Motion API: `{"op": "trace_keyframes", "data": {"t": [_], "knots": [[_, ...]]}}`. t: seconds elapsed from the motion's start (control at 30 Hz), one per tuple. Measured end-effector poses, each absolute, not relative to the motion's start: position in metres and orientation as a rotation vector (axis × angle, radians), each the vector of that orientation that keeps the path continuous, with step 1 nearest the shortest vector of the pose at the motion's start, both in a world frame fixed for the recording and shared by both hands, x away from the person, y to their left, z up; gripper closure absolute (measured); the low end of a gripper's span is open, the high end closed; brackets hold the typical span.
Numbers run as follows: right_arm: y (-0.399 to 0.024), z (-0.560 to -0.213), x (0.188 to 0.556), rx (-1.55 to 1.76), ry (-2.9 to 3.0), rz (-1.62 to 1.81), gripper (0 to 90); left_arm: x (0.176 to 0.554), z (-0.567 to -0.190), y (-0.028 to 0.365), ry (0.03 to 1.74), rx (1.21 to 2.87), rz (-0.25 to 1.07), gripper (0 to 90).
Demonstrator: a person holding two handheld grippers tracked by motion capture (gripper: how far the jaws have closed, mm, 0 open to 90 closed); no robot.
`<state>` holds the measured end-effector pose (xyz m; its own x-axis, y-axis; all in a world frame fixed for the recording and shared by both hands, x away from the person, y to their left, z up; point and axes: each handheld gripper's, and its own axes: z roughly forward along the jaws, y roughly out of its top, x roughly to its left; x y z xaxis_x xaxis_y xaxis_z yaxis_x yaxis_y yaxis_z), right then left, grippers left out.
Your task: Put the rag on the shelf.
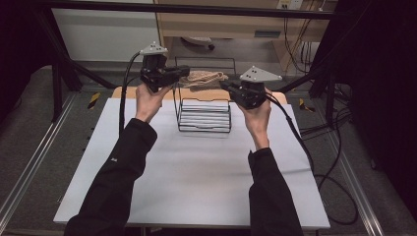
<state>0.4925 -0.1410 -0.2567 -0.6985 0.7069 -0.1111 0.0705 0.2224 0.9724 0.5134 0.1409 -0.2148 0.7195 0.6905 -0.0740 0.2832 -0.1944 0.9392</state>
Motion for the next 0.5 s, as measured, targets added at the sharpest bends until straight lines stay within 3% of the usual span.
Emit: {"op": "trace_keyframes", "data": {"t": [0.2, 0.5], "knots": [[-0.142, -0.258, 0.491, 0.714, 1.963, 1.507, 83.1, 0.509, -0.227, 0.139, 0.750, 1.811, 0.427, 86.6], [-0.144, -0.256, 0.485, 0.724, 2.002, 1.512, 67.2, 0.508, -0.243, 0.135, 0.754, 1.844, 0.436, 88.2]]}}
